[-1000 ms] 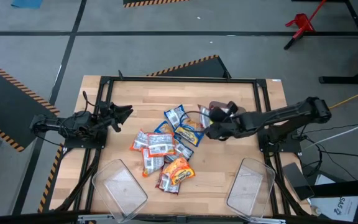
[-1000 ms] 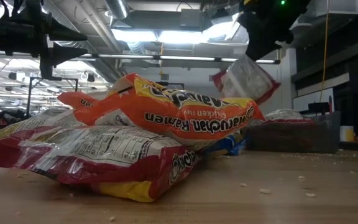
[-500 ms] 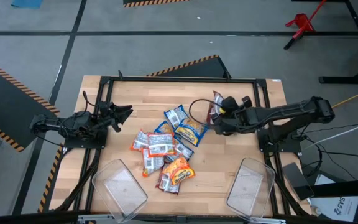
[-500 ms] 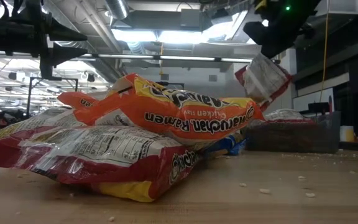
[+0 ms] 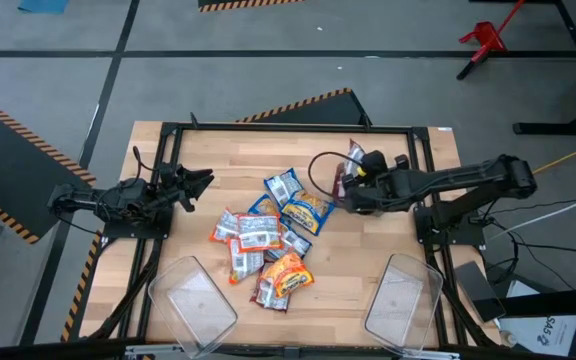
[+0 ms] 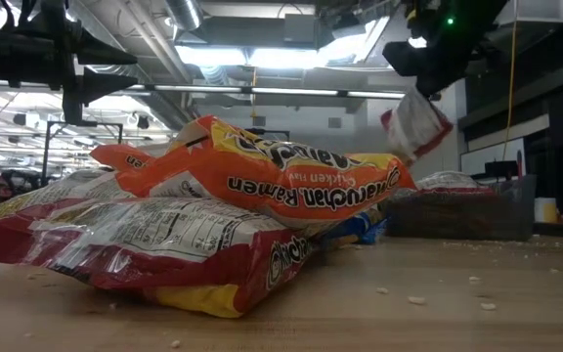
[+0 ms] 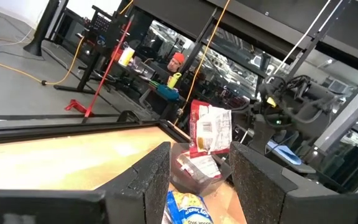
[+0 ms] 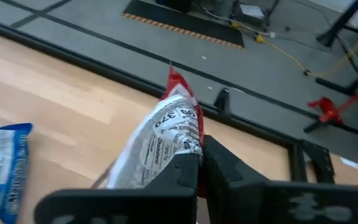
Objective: Sort Maruchan noodles
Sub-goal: Put the red noodle pack into the black bin
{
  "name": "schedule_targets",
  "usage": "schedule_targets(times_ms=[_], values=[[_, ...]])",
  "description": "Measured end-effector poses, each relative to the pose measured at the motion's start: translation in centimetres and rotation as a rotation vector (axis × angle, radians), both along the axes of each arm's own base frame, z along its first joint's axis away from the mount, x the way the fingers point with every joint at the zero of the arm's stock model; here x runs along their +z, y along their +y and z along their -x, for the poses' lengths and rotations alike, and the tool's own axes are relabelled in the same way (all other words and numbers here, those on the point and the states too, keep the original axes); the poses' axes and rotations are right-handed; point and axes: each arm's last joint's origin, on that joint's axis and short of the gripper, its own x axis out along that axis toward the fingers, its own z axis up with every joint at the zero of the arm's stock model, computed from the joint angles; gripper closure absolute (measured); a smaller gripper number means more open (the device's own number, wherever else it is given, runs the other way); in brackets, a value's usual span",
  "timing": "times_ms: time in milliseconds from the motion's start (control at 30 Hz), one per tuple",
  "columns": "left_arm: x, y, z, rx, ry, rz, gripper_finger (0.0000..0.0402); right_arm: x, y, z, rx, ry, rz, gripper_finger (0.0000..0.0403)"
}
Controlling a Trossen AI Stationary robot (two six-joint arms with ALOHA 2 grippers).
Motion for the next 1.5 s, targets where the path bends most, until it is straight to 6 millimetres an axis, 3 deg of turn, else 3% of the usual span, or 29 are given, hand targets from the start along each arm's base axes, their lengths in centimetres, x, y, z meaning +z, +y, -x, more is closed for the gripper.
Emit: schedule_targets(times_ms=[333, 533, 900, 1500], values=[[0.0, 0.0, 0.0, -0.001, 0.0, 0.0, 0.0243, -3.2, 0.0, 0.7, -0.034, 0.022, -0.047, 0.0403], [0.0, 0.0, 0.0, -0.001, 0.0, 0.0, 0.0243, -2.1, -0.1, 2.2, -0.052, 0.059, -0.043, 0.0403], [0.0, 0.0, 0.0, -0.002, 0.001, 0.0, 0.0243, -0.1, -0.4, 6.8, -0.192, 0.136, -0.067, 0.0403], [0.0, 0.0, 0.0, -0.003, 0.0, 0.0, 0.0243, -0.8, -0.3, 6.3, -0.187, 0.21, -0.116, 0.0403]])
